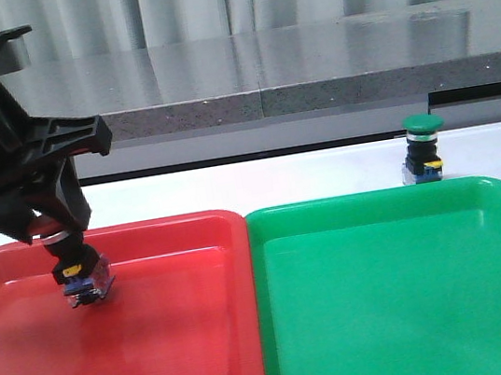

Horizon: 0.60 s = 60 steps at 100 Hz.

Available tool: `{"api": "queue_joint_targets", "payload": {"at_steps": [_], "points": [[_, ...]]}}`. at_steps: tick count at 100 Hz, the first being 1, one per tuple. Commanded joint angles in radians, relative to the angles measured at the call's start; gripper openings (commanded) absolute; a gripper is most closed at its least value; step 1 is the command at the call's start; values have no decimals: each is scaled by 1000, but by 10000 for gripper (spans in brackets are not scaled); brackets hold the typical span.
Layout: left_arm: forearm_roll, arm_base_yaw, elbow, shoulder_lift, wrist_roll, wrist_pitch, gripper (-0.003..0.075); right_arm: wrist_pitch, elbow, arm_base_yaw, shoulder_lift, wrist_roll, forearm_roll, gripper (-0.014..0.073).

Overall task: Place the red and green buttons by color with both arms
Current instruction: 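Carry the red button toward the robot and lower it into the red tray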

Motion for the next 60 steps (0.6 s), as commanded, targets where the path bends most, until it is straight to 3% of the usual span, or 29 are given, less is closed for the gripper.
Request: {"api": "queue_joint_targets", "payload": {"at_steps": [1,33,60], "points": [[4,-8,-15,-35,-12,-45,148,-87,-14,-3,-20,-3,2,-110],[0,-8,0,-22,-12,-45,167,-87,-14,-3,-20,-3,2,-110],[-3,-10,0,-22,-12,-43,393,-87,-14,-3,-20,-3,2,-110]]}}
